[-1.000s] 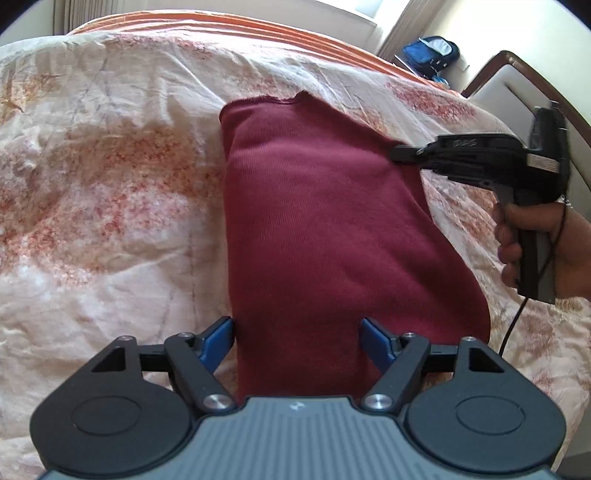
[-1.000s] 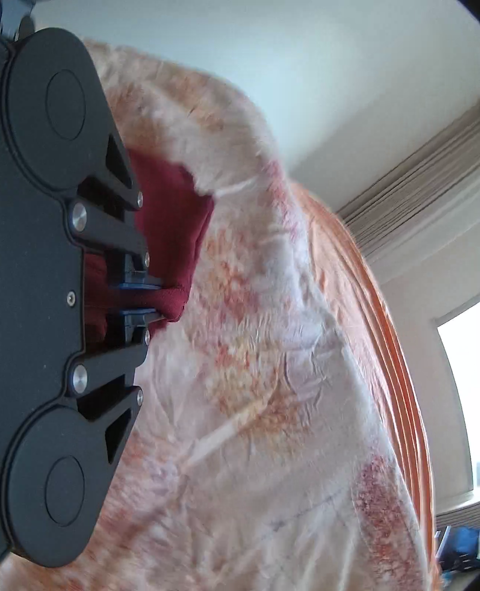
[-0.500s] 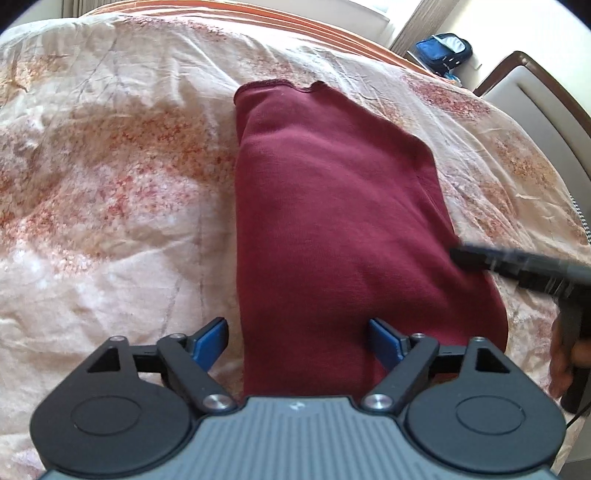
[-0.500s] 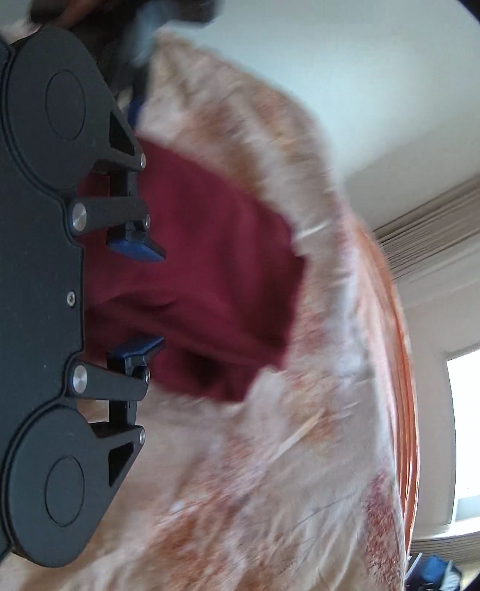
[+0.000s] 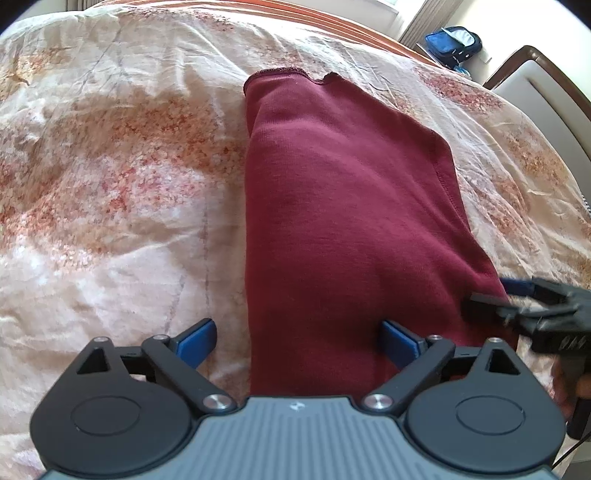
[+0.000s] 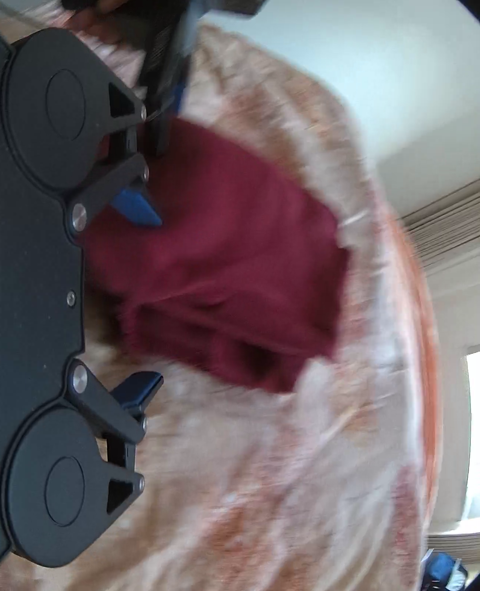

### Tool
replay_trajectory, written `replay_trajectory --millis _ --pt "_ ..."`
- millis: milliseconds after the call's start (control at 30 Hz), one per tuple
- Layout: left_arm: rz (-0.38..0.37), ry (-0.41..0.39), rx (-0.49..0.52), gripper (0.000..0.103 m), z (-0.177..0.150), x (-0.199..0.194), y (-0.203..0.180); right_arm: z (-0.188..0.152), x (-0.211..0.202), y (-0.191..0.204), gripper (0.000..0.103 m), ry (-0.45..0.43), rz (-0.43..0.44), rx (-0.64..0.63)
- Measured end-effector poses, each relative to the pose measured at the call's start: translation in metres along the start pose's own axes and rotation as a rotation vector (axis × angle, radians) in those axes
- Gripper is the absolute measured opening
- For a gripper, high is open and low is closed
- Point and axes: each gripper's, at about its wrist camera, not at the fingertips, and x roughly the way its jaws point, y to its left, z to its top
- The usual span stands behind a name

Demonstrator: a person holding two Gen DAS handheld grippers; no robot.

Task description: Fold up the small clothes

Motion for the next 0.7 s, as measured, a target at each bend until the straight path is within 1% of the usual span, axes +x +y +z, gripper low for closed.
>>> replay_trajectory --millis 67,167,300,367,433,467,533,600,700 --pt "-0.001 0.004 0.004 0.099 0.0 0.002 0.0 -0.011 0.001 -0.005 0.094 0.018 -0.011 0.003" --pt "-0.003 0.008 0.009 0.101 -0.001 0.004 0.0 -0.024 -0.005 -0.012 0.095 0.021 -0.01 0.016" --pt "-0.007 -0.003 0.01 0.101 -0.001 0.002 0.001 -0.031 -0.019 -0.017 0.096 0.009 0.006 0.06" --pt "-0.018 -0.052 0.002 0.101 0.003 -0.007 0.003 -0.029 -0.028 -0.024 0.096 -0.016 0.054 0.131" --pt "-0.067 -0.096 -0.022 0.101 0.008 -0.014 0.01 -0.024 -0.034 -0.037 0.098 -0.064 0.146 0.263" --pt "-0.085 -0.102 -0.034 0.101 0.012 -0.014 0.013 -0.021 -0.036 -0.045 0.098 -0.089 0.196 0.337" --pt "-0.097 -0.093 -0.031 0.101 0.022 -0.009 0.018 -0.014 -0.032 -0.059 0.098 -0.126 0.253 0.435" --pt "-0.113 -0.078 -0.018 0.1 0.031 -0.001 0.019 -0.005 -0.023 -0.065 0.098 -0.133 0.273 0.454" --pt "-0.158 -0.052 -0.008 0.1 0.042 0.013 0.022 0.007 0.0 -0.072 0.098 -0.088 0.269 0.44"
